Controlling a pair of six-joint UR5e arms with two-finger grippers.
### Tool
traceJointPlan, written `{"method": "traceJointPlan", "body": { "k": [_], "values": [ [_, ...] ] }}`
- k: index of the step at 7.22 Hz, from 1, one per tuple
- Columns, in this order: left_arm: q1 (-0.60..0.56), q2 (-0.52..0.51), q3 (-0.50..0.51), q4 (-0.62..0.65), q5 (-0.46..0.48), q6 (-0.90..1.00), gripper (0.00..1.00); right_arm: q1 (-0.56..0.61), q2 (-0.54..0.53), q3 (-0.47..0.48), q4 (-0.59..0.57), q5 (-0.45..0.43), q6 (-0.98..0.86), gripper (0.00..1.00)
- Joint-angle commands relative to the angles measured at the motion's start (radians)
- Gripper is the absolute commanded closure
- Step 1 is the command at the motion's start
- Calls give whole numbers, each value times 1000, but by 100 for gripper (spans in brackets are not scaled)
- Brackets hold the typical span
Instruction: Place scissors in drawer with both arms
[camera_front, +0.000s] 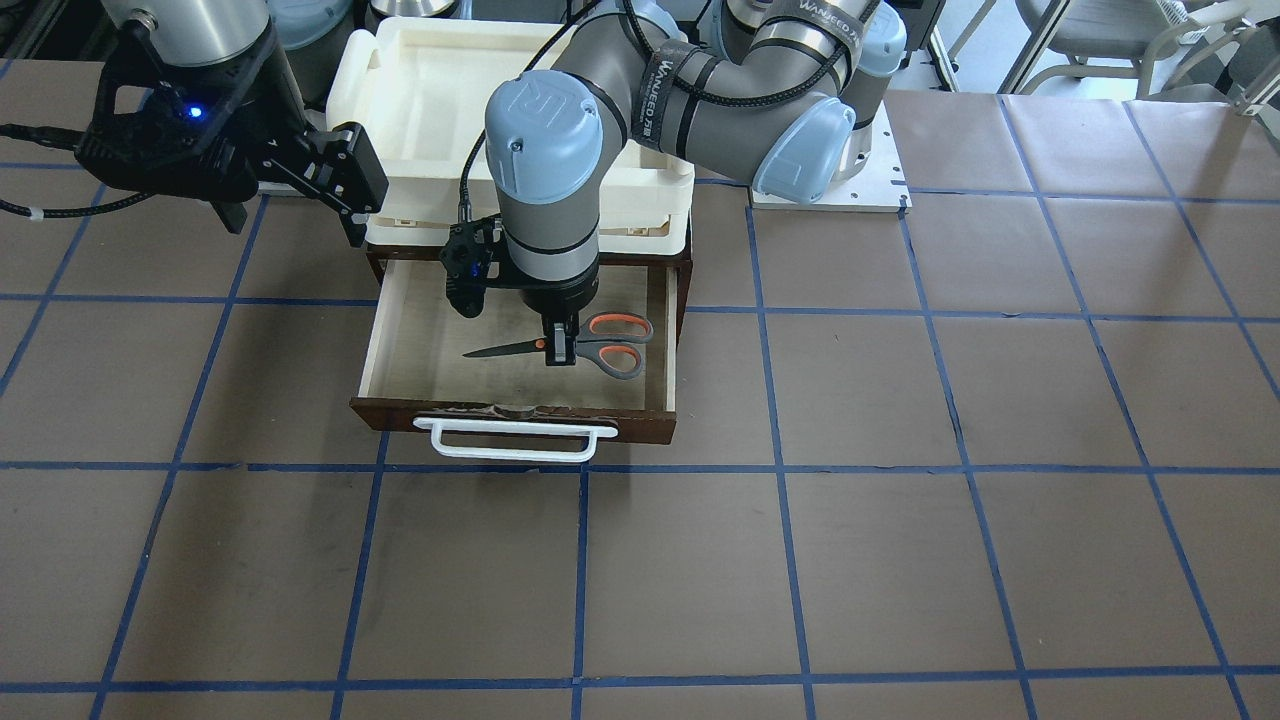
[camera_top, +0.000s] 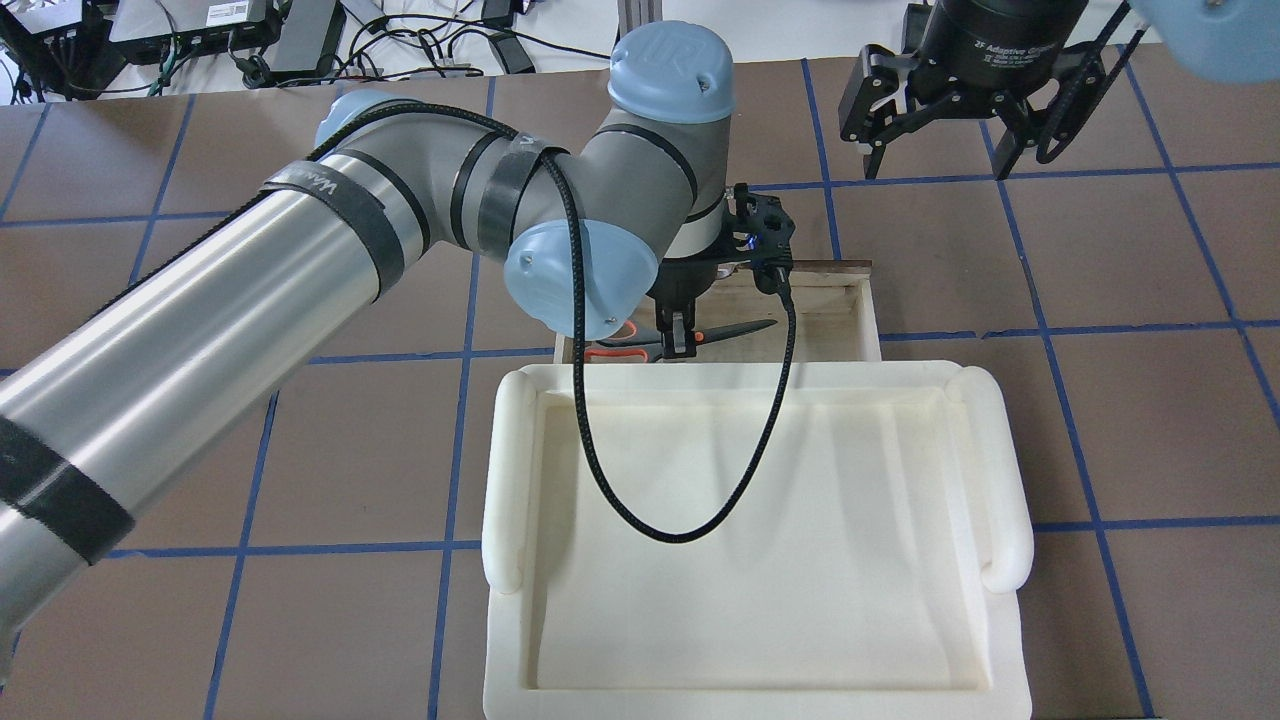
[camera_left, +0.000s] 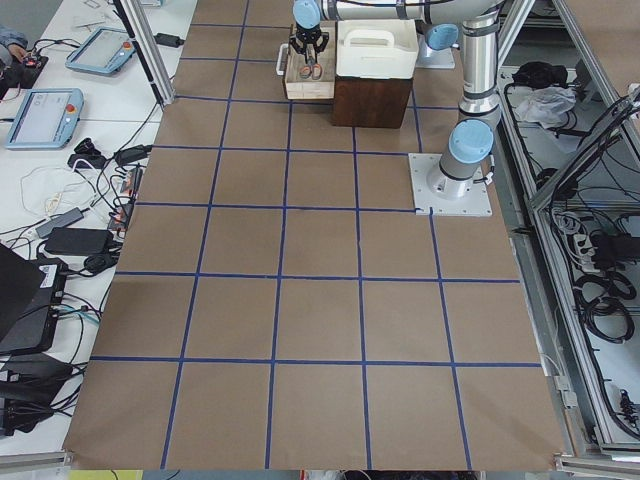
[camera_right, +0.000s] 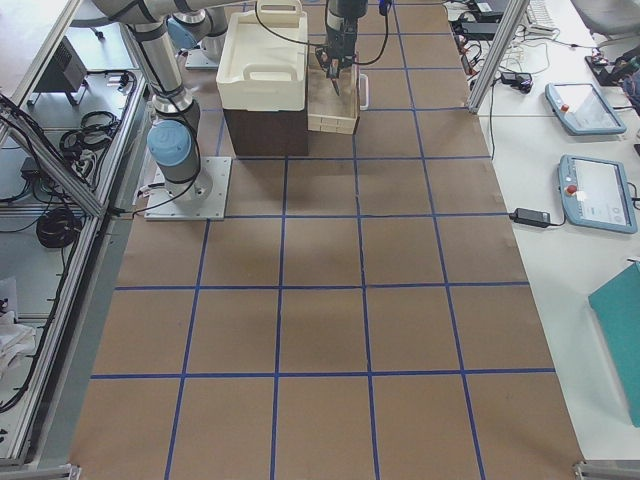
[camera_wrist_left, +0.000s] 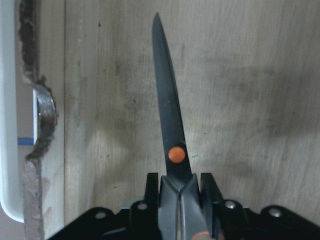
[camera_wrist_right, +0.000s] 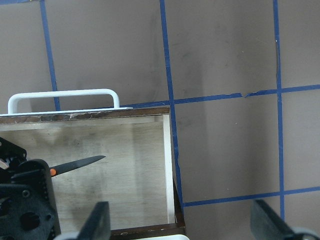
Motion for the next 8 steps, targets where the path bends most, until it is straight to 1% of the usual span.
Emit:
{"method": "traceJointPlan", "body": {
  "k": [1, 2, 6, 7, 8],
  "values": [
    [-1, -2, -24, 18, 0, -3, 94, 1, -2, 1, 0, 1, -4, 0],
    [-1, 0, -42, 50, 0, 0, 94, 1, -2, 1, 0, -2, -4, 0],
    [-1, -16, -55, 89, 0, -5, 93, 3, -7, 12, 1, -11, -5, 0],
    [-1, -13, -67, 89, 0, -3, 90, 3, -5, 14, -2, -11, -5, 0],
    [-1, -13, -70, 92, 0, -3, 71, 3, -5, 17, -6, -11, -5, 0]
  ]
}}
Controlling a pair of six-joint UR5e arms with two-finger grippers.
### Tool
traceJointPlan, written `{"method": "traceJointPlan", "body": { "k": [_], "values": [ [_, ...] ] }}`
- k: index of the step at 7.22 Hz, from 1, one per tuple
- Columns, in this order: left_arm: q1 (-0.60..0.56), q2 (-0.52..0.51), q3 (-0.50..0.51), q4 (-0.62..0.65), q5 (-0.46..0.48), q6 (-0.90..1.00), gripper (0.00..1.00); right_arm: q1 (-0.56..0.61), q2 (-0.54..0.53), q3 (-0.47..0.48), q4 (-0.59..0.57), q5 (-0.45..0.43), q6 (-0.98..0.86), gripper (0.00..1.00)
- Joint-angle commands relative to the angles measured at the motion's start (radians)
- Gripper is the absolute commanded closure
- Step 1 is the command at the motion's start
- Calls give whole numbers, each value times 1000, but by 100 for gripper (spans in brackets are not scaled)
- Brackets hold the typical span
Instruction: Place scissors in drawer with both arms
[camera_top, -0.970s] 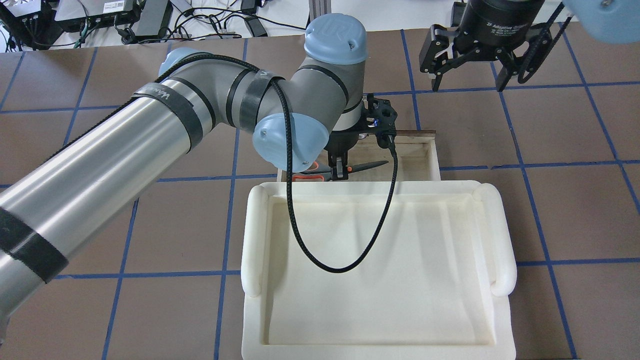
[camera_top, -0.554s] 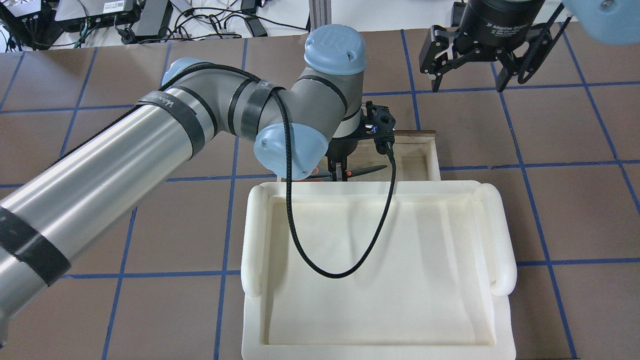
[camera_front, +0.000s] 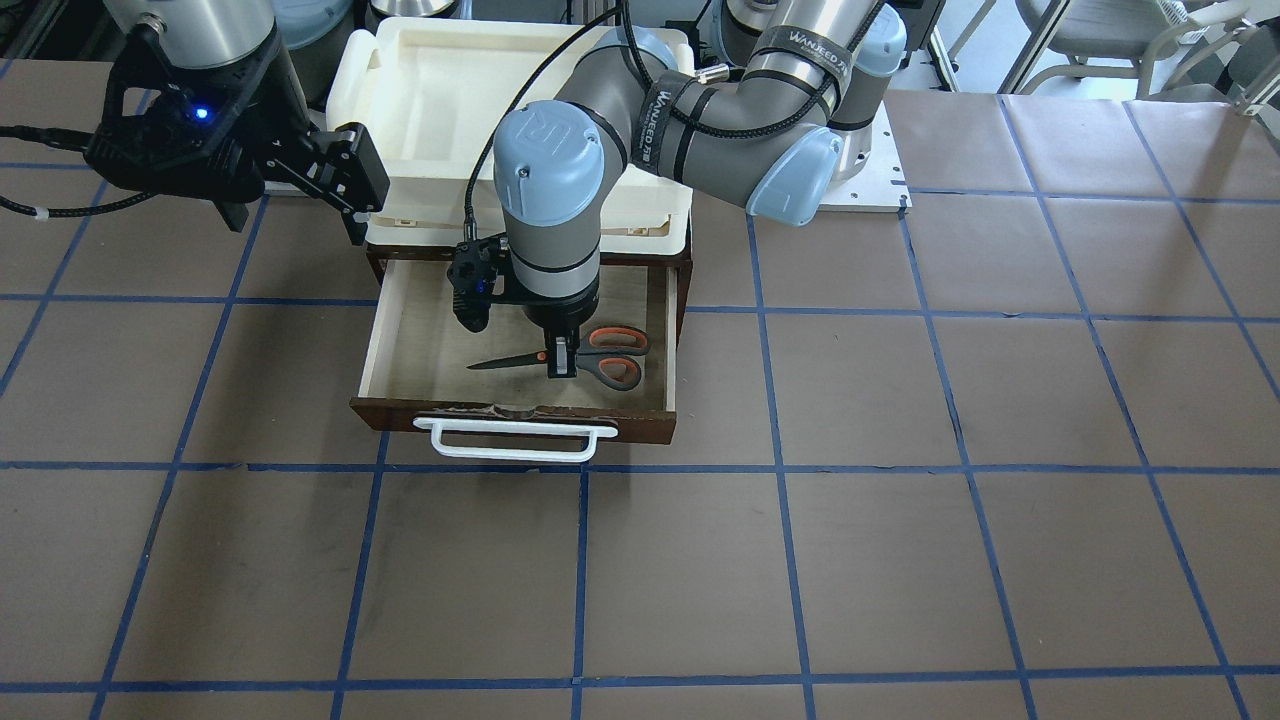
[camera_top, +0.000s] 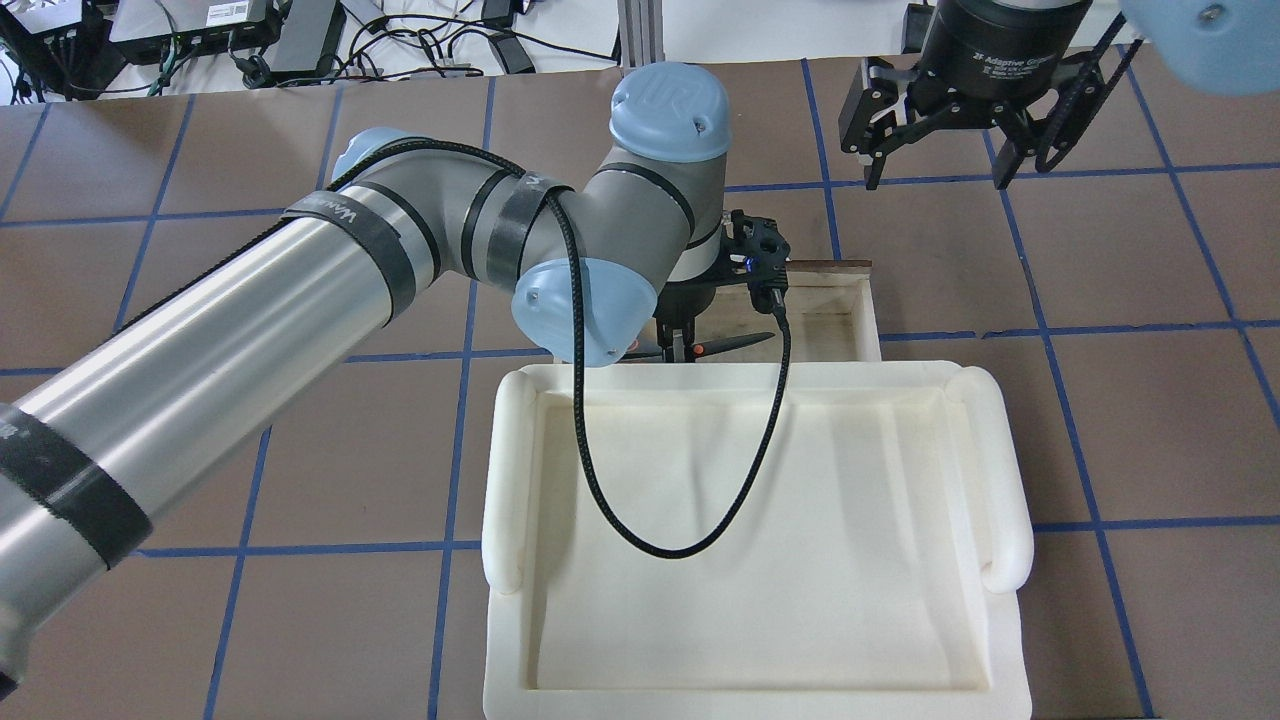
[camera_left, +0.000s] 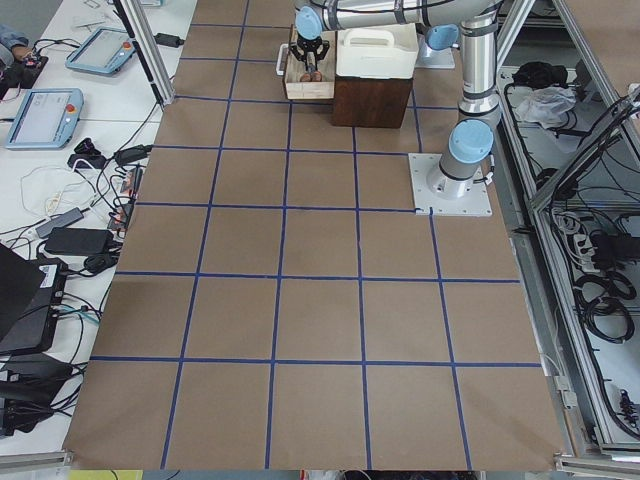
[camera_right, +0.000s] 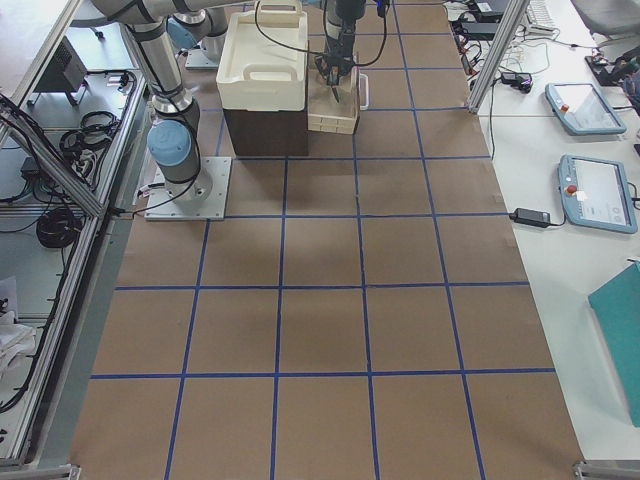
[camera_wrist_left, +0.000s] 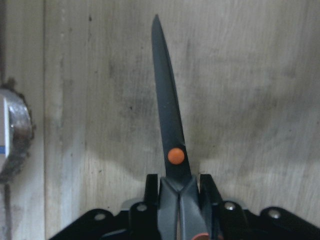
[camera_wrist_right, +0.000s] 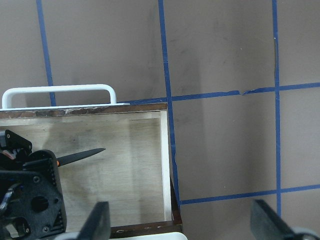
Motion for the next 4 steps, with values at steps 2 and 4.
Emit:
{"method": "traceJointPlan", "body": {
  "k": [2, 4],
  "values": [
    [0, 1, -8, 5, 0, -6, 34, -1, 0, 14, -11, -1, 0, 0],
    [0, 1, -8, 7, -5, -54, 8, -1, 0, 14, -9, 1, -3, 0]
  ]
}}
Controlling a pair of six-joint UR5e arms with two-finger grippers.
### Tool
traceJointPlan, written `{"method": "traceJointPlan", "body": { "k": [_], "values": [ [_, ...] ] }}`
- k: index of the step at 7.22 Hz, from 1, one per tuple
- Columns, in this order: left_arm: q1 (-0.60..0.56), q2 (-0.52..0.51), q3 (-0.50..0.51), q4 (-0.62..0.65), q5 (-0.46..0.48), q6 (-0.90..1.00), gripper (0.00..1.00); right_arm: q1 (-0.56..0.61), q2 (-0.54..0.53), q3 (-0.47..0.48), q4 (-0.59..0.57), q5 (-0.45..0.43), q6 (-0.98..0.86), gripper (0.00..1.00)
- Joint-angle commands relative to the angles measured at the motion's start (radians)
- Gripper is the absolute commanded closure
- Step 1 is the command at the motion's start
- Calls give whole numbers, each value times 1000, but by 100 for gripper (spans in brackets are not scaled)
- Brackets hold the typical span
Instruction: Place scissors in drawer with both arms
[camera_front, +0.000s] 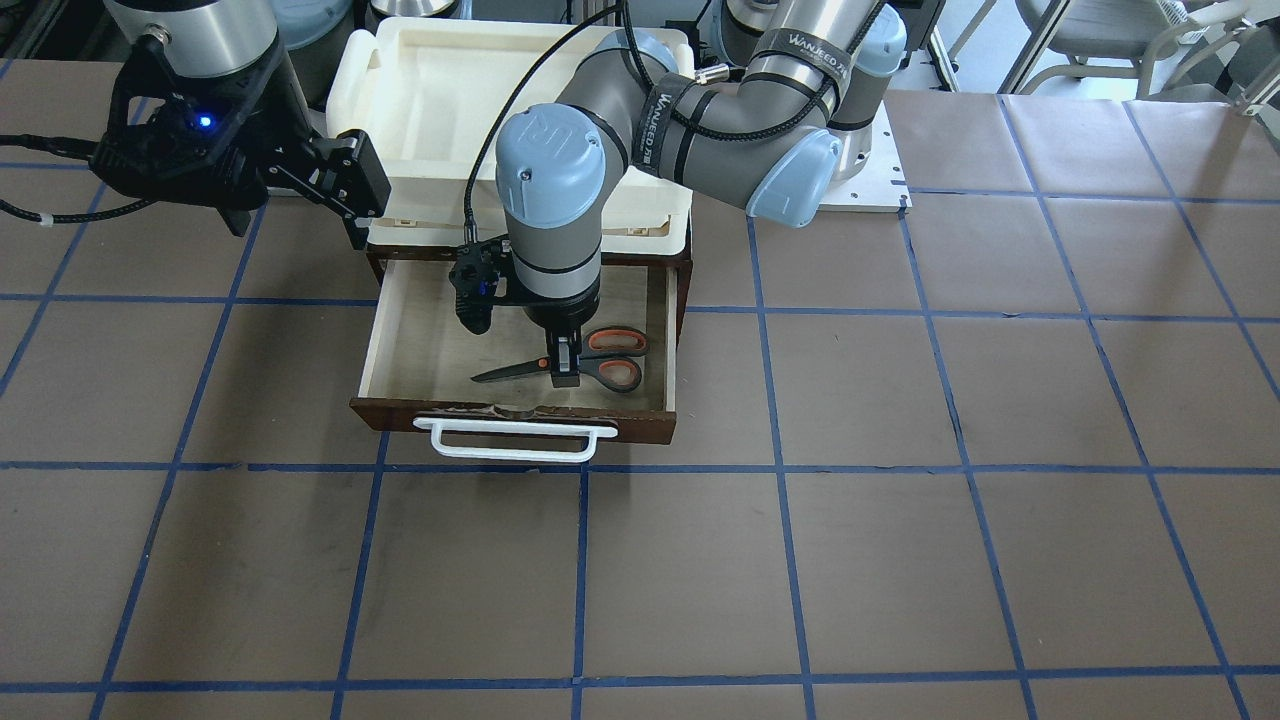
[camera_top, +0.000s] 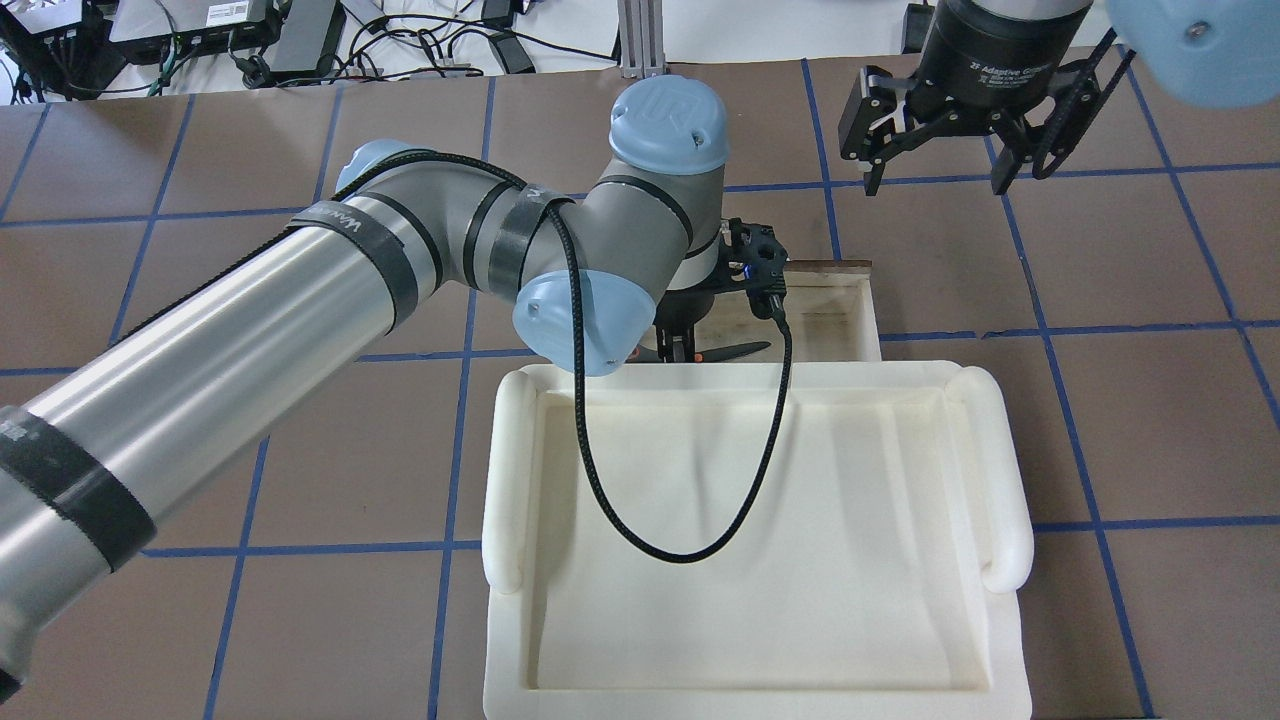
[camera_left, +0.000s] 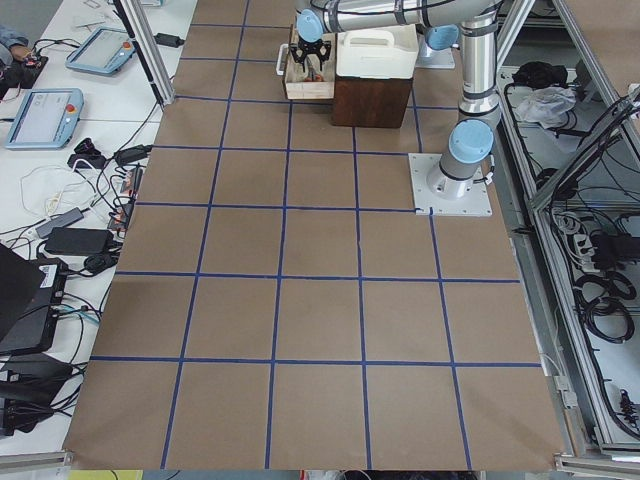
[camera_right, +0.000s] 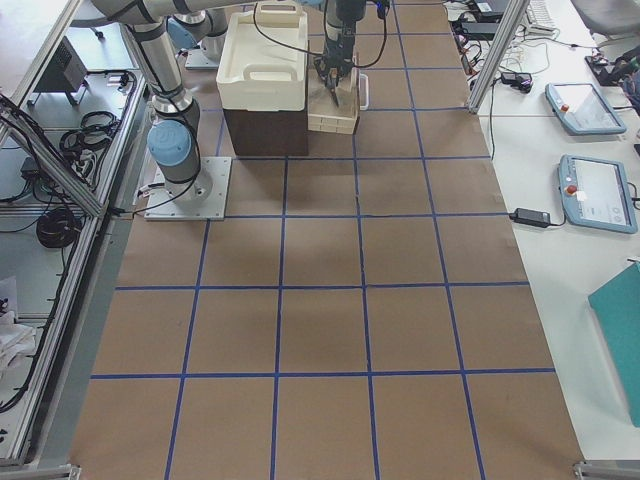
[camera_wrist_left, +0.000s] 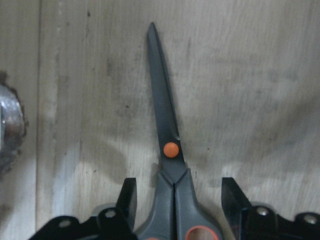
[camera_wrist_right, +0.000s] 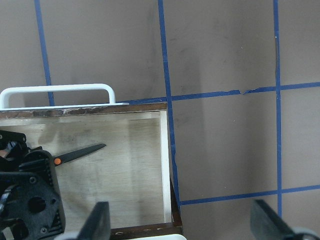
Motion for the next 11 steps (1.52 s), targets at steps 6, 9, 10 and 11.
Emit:
{"method": "traceJointPlan", "body": {
  "k": [6, 9, 10, 11],
  "values": [
    [27, 76, 151, -99, 4, -190, 0, 1, -3, 1, 3, 14, -10, 0],
    [109, 181, 132, -223, 7, -457, 0, 3, -9, 1, 3, 16, -10, 0],
    [150, 213, 132, -226, 5, -570, 0, 3, -9, 1, 5, 16, -10, 0],
    [217, 248, 130, -237, 2, -721, 0, 3, -10, 1, 5, 16, -8, 0]
  ]
}}
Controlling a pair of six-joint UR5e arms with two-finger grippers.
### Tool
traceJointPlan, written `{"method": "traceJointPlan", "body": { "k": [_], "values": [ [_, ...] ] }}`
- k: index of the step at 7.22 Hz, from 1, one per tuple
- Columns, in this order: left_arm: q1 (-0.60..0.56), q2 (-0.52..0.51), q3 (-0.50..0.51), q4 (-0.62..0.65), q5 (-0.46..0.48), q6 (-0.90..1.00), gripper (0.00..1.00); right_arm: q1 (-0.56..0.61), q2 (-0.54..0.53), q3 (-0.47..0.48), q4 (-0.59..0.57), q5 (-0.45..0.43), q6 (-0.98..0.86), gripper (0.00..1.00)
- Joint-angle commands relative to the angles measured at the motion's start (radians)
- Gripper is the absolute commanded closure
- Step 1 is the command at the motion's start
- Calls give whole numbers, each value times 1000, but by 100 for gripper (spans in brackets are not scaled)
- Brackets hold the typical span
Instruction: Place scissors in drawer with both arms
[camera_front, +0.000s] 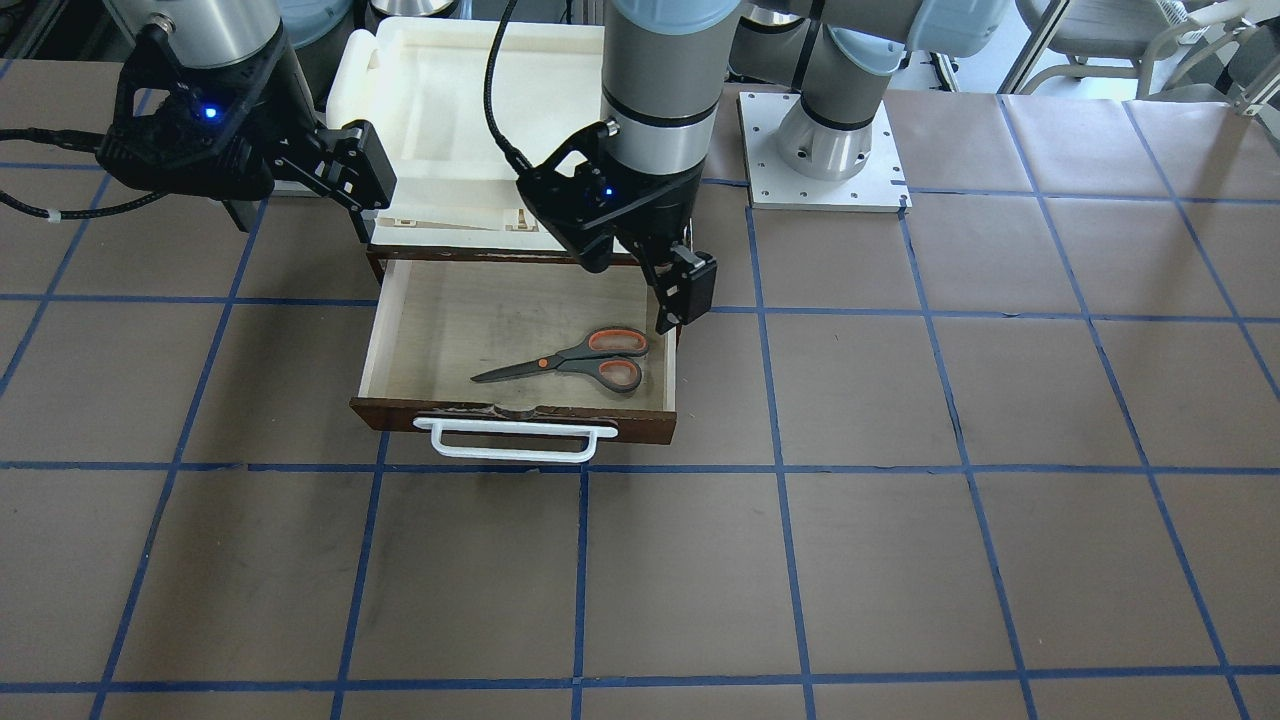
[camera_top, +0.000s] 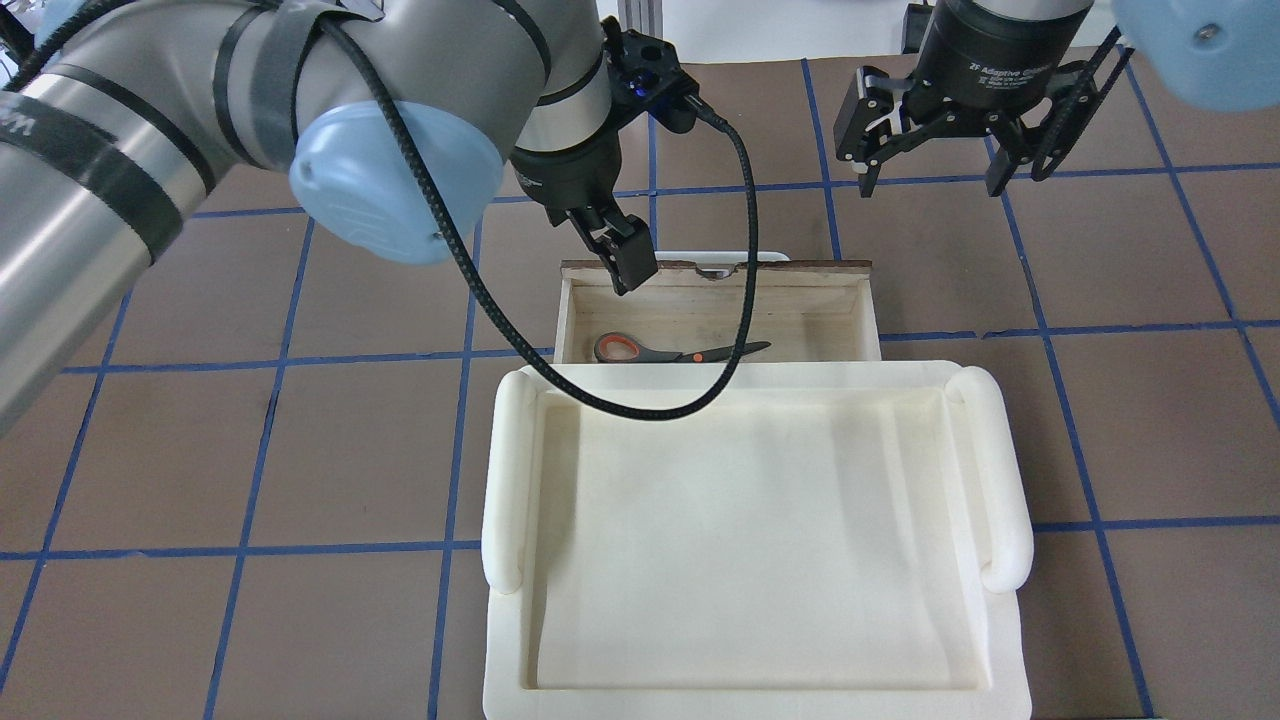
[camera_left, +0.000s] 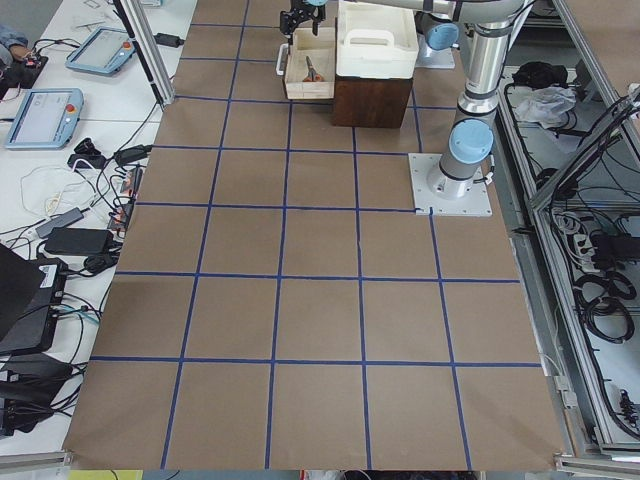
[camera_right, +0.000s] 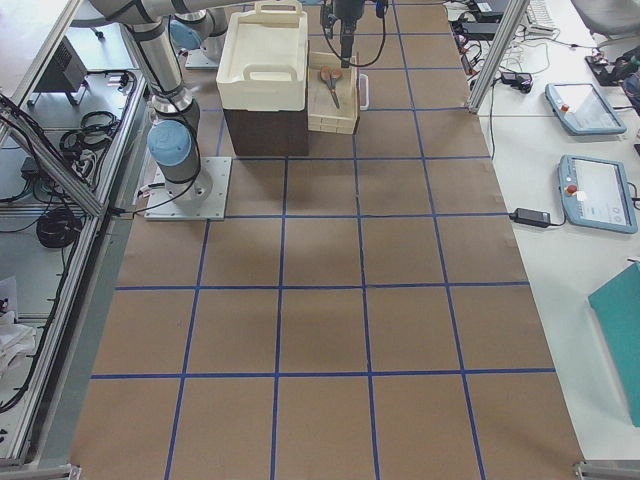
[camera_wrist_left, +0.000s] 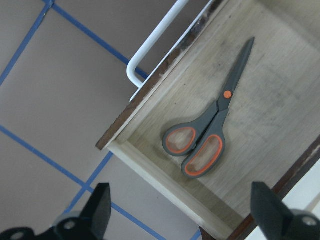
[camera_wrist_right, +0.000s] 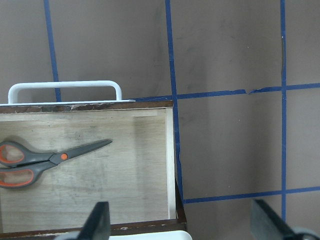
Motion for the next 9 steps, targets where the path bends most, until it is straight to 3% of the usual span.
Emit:
{"method": "traceJointPlan", "body": {
  "k": [1, 4, 6, 9],
  "values": [
    [137, 85, -4, -87, -3, -295, 0, 0, -1, 0, 1, -2, 1, 0],
    [324, 175, -11, -220, -14, -347, 0, 2, -4, 0, -1, 1, 1, 0],
    [312, 208, -30, -218, -20, -484, 0, 2, -6, 0, 1, 1, 3, 0],
    [312, 233, -63, -217, -4, -442, 1, 2, -6, 0, 8, 0, 3, 0]
  ]
}}
